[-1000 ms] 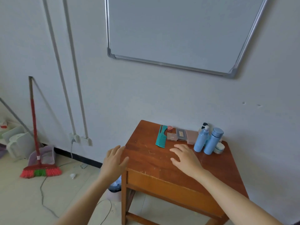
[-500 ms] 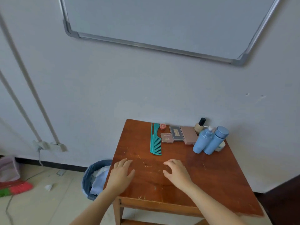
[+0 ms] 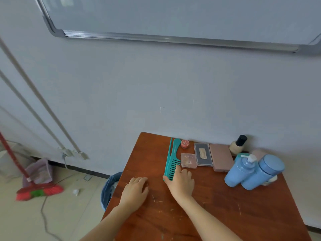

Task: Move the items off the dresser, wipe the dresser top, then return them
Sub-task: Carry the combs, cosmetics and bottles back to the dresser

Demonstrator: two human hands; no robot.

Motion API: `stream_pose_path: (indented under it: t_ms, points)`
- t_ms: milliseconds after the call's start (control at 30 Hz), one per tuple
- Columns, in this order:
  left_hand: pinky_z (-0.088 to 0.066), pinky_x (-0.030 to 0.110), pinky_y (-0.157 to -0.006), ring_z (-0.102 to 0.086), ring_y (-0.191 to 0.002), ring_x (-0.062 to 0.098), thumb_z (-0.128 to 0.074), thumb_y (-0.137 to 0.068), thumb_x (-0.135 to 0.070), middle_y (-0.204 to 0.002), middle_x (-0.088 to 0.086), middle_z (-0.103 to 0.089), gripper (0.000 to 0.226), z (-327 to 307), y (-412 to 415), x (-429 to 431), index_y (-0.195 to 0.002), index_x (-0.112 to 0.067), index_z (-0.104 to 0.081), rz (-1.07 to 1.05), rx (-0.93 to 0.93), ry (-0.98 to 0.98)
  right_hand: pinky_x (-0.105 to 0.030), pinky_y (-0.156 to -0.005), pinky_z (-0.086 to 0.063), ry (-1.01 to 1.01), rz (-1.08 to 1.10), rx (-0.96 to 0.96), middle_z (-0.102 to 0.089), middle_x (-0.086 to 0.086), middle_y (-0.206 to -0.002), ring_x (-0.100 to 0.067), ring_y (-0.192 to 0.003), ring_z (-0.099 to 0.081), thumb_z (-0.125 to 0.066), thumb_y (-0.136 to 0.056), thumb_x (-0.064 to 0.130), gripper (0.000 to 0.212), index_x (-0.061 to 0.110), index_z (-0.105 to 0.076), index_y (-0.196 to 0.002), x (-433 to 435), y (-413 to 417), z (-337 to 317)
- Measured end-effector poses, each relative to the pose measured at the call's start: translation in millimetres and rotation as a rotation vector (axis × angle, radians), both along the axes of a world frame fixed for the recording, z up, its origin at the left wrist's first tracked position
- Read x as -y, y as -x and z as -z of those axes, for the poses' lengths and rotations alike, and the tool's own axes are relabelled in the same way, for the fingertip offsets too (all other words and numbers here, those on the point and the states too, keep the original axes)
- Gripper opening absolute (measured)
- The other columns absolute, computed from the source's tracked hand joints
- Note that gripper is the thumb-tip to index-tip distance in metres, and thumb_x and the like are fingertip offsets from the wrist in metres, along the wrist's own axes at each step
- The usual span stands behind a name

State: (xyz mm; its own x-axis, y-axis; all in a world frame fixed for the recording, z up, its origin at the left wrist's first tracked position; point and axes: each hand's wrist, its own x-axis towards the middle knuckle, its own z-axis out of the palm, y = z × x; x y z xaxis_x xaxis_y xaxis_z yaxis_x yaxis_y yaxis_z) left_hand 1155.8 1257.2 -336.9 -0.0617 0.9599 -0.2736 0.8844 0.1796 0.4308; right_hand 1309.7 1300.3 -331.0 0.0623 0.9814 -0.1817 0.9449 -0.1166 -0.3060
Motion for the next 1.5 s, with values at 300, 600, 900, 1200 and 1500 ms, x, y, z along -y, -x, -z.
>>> stream_pose_path:
  t_ms: [300, 600, 900, 1200, 1500]
  points:
    - [-0.042, 0.023, -0.086, -0.049, -0.110, 0.010, -0.039, -0.095, -0.027, -0.117, -0.006, -0.058, 0.033, 2.0, -13.2, -20.0, -0.124, -0.021, -0.052, -0.193, -0.003, -0.111, -0.031, -0.091, -0.044, 0.111, 0.030, -0.060, -0.036, -0.011, -0.135, -0.024, -0.121, -0.037, -0.061, -0.084, 0.039, 0.077, 0.020, -0.015, -0.142, -20.6, -0.5, 3.8]
    - [-0.044, 0.028, -0.096, -0.041, -0.119, 0.015, -0.042, -0.092, -0.044, -0.132, -0.002, -0.047, 0.045, 7.9, -59.7, -50.4, -0.131, -0.023, -0.043, -0.172, -0.095, -0.051, -0.028, -0.089, -0.048, 0.397, 0.170, -0.612, -0.038, -0.009, -0.131, -0.020, -0.117, -0.045, -0.071, -0.073, 0.019, 0.071, 0.019, -0.033, -0.133, -34.9, -25.1, -13.2]
    - [-0.043, 0.033, -0.096, -0.046, -0.120, 0.022, -0.060, -0.078, -0.057, -0.127, 0.004, -0.050, 0.068, 2.4, -92.7, -87.0, -0.128, -0.014, -0.042, -0.215, -0.216, 0.121, -0.011, -0.062, -0.044, 0.280, 0.178, -0.737, -0.041, -0.005, -0.132, -0.019, -0.118, -0.046, -0.065, -0.077, 0.006, 0.062, 0.022, -0.036, -0.129, -26.6, -68.8, -46.2]
    - [-0.054, 0.019, -0.062, -0.062, -0.089, 0.016, -0.065, -0.081, -0.037, -0.110, 0.004, -0.060, 0.045, -3.2, -37.6, -82.2, -0.115, -0.014, -0.046, -0.223, 0.088, 0.206, -0.015, -0.083, -0.042, 0.101, 0.167, -0.600, -0.036, -0.005, -0.130, -0.013, -0.116, -0.045, -0.067, -0.078, 0.010, 0.062, 0.021, -0.036, -0.130, -11.7, -38.1, -44.1]
    - [-0.054, 0.035, -0.083, -0.061, -0.102, 0.026, -0.058, -0.087, -0.023, -0.121, 0.014, -0.059, 0.035, -8.4, 54.6, -58.4, -0.118, -0.010, -0.048, -0.223, 0.370, -0.050, -0.015, -0.088, -0.045, -0.089, 0.120, -0.488, -0.036, -0.002, -0.133, -0.012, -0.123, -0.041, -0.067, -0.080, 0.007, 0.058, 0.020, -0.038, -0.129, 6.9, 16.3, -37.7]
